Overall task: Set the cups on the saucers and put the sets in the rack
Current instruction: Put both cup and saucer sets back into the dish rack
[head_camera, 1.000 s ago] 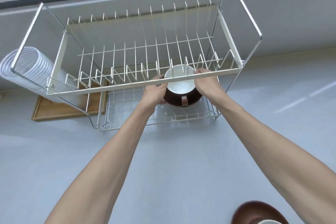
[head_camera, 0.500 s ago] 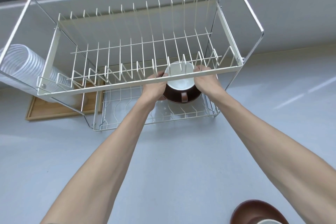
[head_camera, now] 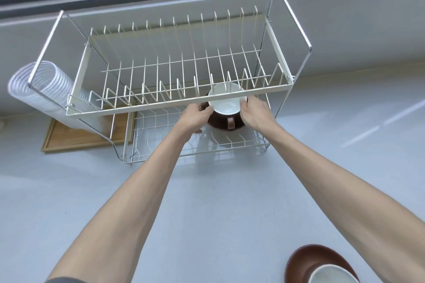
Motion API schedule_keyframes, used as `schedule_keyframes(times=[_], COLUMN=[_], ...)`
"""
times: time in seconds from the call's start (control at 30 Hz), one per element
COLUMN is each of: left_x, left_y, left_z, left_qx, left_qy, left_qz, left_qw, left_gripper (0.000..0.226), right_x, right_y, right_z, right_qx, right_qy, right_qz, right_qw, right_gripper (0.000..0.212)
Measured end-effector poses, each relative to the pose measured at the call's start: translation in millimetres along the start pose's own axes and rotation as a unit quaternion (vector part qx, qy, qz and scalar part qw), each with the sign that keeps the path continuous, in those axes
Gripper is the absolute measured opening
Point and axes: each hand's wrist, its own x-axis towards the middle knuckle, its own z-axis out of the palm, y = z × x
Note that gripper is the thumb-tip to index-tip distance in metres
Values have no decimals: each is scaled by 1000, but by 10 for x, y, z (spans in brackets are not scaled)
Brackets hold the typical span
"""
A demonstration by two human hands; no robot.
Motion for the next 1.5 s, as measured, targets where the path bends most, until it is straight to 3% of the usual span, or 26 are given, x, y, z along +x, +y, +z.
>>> schedule_keyframes(times=[0.2, 0.37, 0.53, 0.7, 0.83, 1.0, 1.5], left_x=[-345, -726, -1105, -1547, -1803, -2043, -2547], left_y=[-16, -2, -133, -332, -529, -728, -1076], left_z=[-47, 36, 257, 575, 850, 1175, 1799], left_qx=[138, 330, 455, 465, 428, 407, 377], left_qy=[-36, -53, 12, 125, 156, 103, 4], left_qz=[41, 100, 194, 308, 341, 333, 325], left_qw=[989, 937, 869, 821, 822, 844, 867], left_gripper=[45, 48, 47, 45, 48, 51, 50], right_x=[-348, -791, -1325, -1780, -2129, -2501, -3277], right_y=[1, -10, 151, 473, 724, 1076, 1765], right_z=[-80, -240, -278, -220, -189, -183, -102], right_qx=[-88, -216, -243, -251, -236, -217, -161], right_qy=[-23, -18, 48, 139, 155, 156, 134], right_qz=[-12, -65, -142, -182, -158, -107, 7], right_qw=[996, 974, 958, 941, 946, 958, 978], right_gripper=[42, 39, 38, 44, 49, 51, 50])
